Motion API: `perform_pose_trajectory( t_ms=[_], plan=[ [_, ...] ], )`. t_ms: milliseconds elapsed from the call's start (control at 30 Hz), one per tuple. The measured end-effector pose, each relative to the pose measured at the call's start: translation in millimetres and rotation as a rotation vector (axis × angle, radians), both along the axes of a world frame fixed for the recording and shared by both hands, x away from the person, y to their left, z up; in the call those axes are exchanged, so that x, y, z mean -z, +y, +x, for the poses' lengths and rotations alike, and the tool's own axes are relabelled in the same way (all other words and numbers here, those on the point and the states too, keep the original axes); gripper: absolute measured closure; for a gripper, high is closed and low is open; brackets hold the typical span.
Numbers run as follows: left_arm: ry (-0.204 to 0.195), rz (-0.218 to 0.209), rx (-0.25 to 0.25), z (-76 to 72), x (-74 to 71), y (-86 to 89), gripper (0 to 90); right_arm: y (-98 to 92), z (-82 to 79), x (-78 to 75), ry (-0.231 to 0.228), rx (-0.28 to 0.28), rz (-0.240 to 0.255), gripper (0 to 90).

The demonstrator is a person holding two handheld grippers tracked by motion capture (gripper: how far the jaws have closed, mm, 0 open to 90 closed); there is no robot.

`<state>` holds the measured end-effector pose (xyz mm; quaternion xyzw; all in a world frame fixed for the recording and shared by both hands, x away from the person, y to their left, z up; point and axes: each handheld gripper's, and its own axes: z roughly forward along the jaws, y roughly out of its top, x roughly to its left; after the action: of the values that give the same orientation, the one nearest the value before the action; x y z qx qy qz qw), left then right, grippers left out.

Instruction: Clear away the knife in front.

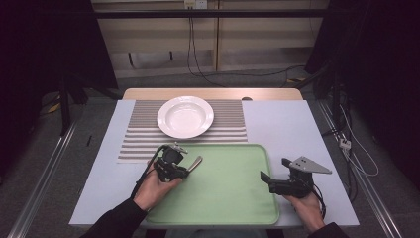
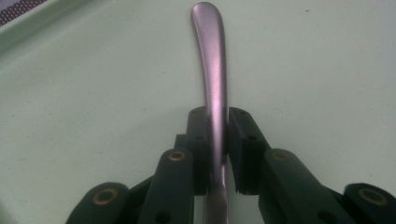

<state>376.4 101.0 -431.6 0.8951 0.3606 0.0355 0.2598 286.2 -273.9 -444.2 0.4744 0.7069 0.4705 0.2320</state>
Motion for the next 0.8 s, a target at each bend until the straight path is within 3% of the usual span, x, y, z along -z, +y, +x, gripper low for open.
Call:
perform_pose_trajectory(
  t_ms=[267,433,533,600,667,733,800],
  plan=[
    [-0.003,-0.024,0.037,2.3,1.1,3.6,77.8,-0.1,-0.4,0.2,0.003,-0.003,0.0,4.6],
    [-0.025,-0.05,0.054,3.8,1.2,5.2,60.6,-0.2,0.3,0.7,0.001,-0.006,-0.001,4.6],
    [-0.076,-0.085,0.053,2.5,0.8,4.9,41.9,-1.0,0.2,0.6,0.004,-0.003,0.003,4.5],
    [-0.081,-0.09,0.054,4.2,0.7,5.3,30.7,-1.1,0.1,0.4,0.001,-0.002,0.005,4.6],
    [-0.08,-0.116,0.025,5.6,0.9,6.4,19.5,-0.7,0.1,0.5,0.002,-0.002,0.003,4.5],
    [-0.076,-0.147,0.009,7.3,-0.8,9.8,19.1,-0.7,0.2,0.6,0.003,-0.001,0.006,4.6],
    [-0.074,-0.161,0.028,7.6,-2.5,11.0,12.1,-0.6,0.8,1.0,0.006,-0.002,0.01,4.6]
  ],
)
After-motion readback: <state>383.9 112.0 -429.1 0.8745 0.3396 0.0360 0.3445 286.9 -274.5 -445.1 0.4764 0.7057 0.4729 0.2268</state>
